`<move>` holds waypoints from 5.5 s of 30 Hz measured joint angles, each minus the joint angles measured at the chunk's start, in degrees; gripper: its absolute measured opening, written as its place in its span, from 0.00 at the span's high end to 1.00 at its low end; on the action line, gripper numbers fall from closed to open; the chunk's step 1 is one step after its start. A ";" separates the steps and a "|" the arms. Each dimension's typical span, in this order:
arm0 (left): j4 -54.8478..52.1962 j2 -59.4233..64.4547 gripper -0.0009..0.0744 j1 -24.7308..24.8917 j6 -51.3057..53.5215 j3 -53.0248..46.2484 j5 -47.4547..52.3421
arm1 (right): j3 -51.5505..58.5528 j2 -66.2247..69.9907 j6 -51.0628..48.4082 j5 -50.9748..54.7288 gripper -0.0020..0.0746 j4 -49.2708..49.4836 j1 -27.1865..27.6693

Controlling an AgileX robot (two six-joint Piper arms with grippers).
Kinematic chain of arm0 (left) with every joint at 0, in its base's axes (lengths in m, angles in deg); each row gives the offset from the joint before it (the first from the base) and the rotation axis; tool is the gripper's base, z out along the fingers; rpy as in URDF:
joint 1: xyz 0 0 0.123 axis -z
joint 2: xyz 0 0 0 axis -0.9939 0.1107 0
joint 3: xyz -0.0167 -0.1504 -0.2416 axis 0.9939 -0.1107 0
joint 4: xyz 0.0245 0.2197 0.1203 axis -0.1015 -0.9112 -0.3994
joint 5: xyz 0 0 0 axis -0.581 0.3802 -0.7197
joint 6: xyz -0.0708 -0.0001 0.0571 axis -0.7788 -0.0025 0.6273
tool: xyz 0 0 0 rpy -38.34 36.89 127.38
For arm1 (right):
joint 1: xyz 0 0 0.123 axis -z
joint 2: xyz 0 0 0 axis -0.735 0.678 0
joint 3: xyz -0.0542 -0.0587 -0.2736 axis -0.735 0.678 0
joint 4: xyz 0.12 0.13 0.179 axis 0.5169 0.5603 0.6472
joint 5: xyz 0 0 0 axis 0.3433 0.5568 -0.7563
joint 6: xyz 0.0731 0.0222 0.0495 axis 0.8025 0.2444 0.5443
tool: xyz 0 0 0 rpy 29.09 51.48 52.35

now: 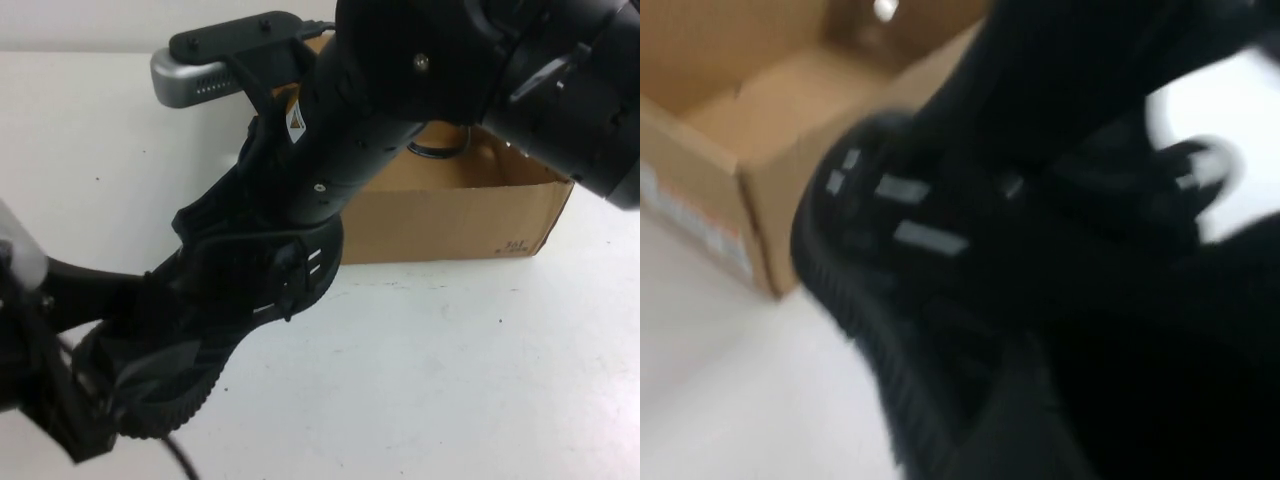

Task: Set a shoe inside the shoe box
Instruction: Hand over the shoe, then place the shoe in the shoe box

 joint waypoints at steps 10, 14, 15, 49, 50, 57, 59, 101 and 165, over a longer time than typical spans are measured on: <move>3.05 6.75 0.93 0.99 0.10 0.00 -1.68 | -1.18 0.22 -1.37 3.49 0.98 -0.47 0.37; 3.47 6.75 0.93 0.99 0.91 0.00 -1.68 | -1.23 0.22 -3.20 3.52 0.93 -0.47 0.37; 3.47 6.86 0.94 0.99 1.03 0.00 -1.41 | -1.34 0.12 -3.94 3.40 0.89 0.15 0.37; -1.52 11.46 0.95 -5.53 11.07 14.33 19.17 | 13.89 -21.91 -56.37 3.74 0.32 13.71 9.52; 0.62 12.52 0.95 -7.71 12.81 14.33 21.45 | 16.23 -22.24 -56.82 3.74 0.32 14.28 9.52; 10.40 18.18 0.95 -15.28 19.30 14.33 24.47 | 23.47 -22.91 -59.77 0.58 0.32 19.30 9.52; 10.43 18.18 0.95 -15.47 19.73 14.33 24.31 | 23.59 -22.91 -60.63 -1.19 0.32 20.67 9.52; 16.96 16.98 0.44 -15.63 12.27 14.64 24.76 | 23.83 -14.13 -61.18 -17.34 0.96 22.12 9.57; 3.83 16.89 0.99 -15.63 -14.26 14.71 25.41 | -26.39 31.69 -58.52 -11.71 0.97 14.03 34.66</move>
